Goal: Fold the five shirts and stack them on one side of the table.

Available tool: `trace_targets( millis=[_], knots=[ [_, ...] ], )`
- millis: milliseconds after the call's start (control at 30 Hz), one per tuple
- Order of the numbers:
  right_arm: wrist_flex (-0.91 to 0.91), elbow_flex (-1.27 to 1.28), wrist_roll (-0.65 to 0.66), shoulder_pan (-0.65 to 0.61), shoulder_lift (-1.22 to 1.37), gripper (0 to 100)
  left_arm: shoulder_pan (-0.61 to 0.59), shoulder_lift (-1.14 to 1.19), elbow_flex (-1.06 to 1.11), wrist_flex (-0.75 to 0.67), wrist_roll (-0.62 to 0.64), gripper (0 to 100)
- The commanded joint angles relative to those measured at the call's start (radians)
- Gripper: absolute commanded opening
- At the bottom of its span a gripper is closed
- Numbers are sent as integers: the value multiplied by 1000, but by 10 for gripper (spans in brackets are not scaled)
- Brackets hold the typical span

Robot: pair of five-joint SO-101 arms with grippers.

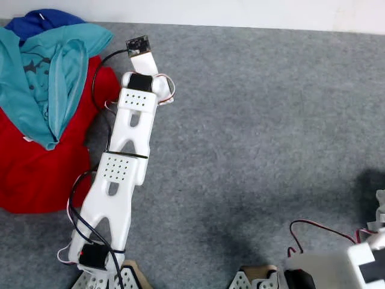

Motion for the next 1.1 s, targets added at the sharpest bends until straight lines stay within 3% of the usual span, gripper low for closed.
trace_targets(
  millis=[0, 167, 633, 1067],
  knots=[
    [87, -64, -12, -65, -15, 19, 12, -15, -28, -25, 3, 7],
    [48, -56, -12, -82, 13, 19, 16, -15, -28, -43, -83, 7],
    [-257, -65, -8, 35, 209, 19, 18, -15, -28, -58, -94, 7],
    [-271, -120, -6, 93, 216, 19, 18, -15, -28, -58, -94, 7]
  ],
)
